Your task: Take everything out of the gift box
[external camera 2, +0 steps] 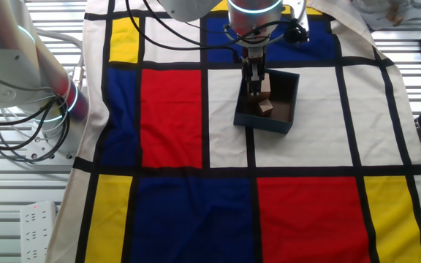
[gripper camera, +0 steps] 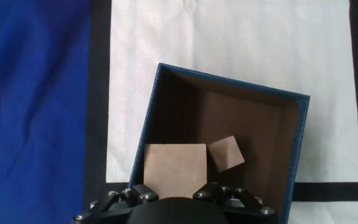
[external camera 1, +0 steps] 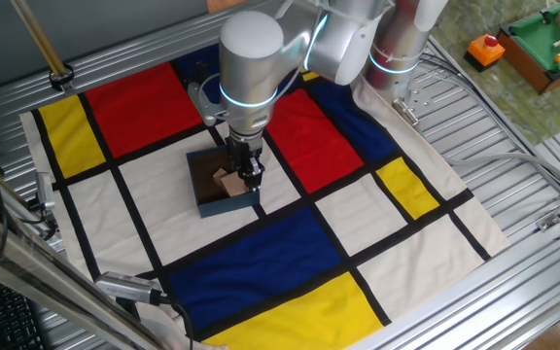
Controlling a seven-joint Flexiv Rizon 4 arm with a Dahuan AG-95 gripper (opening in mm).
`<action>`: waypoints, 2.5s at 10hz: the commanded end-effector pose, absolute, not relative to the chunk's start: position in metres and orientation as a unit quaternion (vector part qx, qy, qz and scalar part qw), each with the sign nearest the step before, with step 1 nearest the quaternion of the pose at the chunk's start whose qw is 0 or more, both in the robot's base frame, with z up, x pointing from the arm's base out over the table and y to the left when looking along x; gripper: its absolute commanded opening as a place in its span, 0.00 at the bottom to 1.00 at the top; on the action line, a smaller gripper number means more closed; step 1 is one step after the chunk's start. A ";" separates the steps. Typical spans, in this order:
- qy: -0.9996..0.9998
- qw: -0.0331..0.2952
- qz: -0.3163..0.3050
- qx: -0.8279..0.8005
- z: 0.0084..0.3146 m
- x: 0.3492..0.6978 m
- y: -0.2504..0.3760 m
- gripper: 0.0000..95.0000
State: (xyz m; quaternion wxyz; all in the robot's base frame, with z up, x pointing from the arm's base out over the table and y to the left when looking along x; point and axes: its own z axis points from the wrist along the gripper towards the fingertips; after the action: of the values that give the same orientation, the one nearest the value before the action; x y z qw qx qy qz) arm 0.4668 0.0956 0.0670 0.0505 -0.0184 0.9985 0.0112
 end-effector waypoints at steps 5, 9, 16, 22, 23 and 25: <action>0.998 0.055 0.014 -0.021 0.066 0.467 0.096 0.80; 0.998 0.056 0.014 -0.019 0.064 0.467 0.096 0.60; 0.998 0.061 0.016 -0.019 0.063 0.467 0.096 0.80; 0.998 0.065 0.015 -0.022 0.062 0.467 0.097 0.80; 0.998 0.065 0.015 -0.022 0.062 0.467 0.097 0.80; 0.998 0.065 0.015 -0.022 0.062 0.467 0.098 0.80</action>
State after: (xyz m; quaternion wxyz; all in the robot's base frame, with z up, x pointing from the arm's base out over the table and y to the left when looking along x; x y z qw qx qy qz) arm 0.4668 0.0983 0.0614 0.0636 -0.0226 0.9976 0.0164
